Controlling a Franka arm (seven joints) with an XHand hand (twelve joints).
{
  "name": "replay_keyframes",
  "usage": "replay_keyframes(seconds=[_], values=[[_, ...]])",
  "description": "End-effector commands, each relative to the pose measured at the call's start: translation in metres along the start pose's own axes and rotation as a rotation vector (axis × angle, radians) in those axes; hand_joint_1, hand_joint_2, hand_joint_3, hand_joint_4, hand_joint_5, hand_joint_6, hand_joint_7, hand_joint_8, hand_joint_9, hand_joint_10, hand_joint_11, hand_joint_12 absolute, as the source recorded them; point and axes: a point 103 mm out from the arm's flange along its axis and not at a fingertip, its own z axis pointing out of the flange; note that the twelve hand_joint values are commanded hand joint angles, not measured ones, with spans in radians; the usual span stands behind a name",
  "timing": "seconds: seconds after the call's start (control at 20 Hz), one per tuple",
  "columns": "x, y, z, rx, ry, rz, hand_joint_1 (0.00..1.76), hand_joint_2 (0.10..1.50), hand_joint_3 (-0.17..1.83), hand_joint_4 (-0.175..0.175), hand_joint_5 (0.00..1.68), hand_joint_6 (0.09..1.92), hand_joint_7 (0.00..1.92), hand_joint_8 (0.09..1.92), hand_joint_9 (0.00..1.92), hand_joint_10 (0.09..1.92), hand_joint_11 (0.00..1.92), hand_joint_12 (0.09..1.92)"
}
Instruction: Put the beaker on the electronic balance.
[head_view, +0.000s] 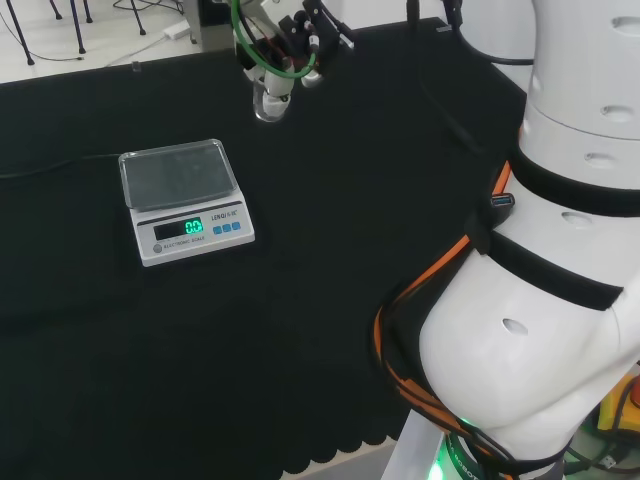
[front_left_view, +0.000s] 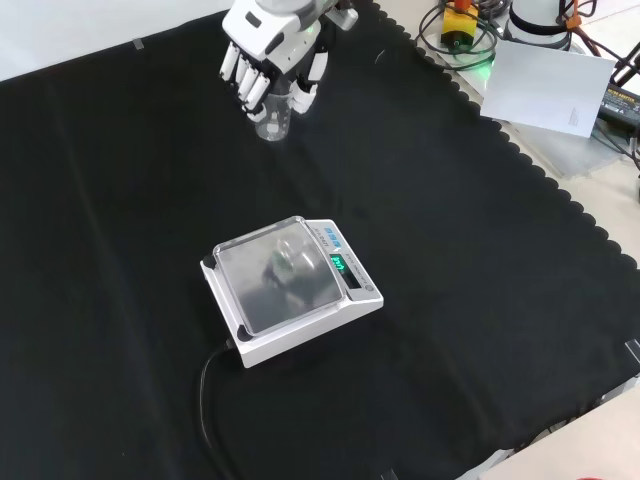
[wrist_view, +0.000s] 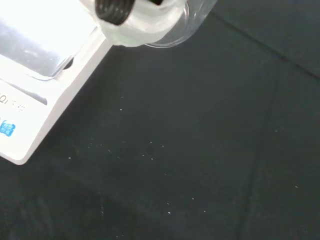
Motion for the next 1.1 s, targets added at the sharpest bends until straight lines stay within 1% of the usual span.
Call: replay_keyframes(seconds=[0.05, 0.45, 0.6, 0.75, 1.1], values=[[0.035, 0.022, -0.003, 0.006, -0.008, -0.073, 1.08, 1.17, 0.07, -0.112, 0.81, 1.27, 0.96, 0.94, 1.02, 0.95, 0.75, 1.26], [0.074, 0.051, -0.009, 0.008, -0.008, -0.147, 1.08, 1.18, 0.06, -0.111, 0.81, 1.27, 0.96, 0.94, 1.03, 0.95, 0.75, 1.25], [0.086, 0.063, -0.011, 0.007, -0.006, -0.165, 1.08, 1.18, 0.06, -0.111, 0.81, 1.27, 0.96, 0.94, 1.03, 0.95, 0.75, 1.25], [0.094, 0.074, -0.012, 0.012, -0.006, -0.175, 1.08, 1.18, 0.06, -0.11, 0.81, 1.27, 0.97, 0.94, 1.03, 0.95, 0.75, 1.25], [0.112, 0.095, -0.013, 0.02, -0.023, -0.218, 1.08, 1.18, 0.06, -0.11, 0.81, 1.27, 0.97, 0.94, 1.03, 0.95, 0.75, 1.25]])
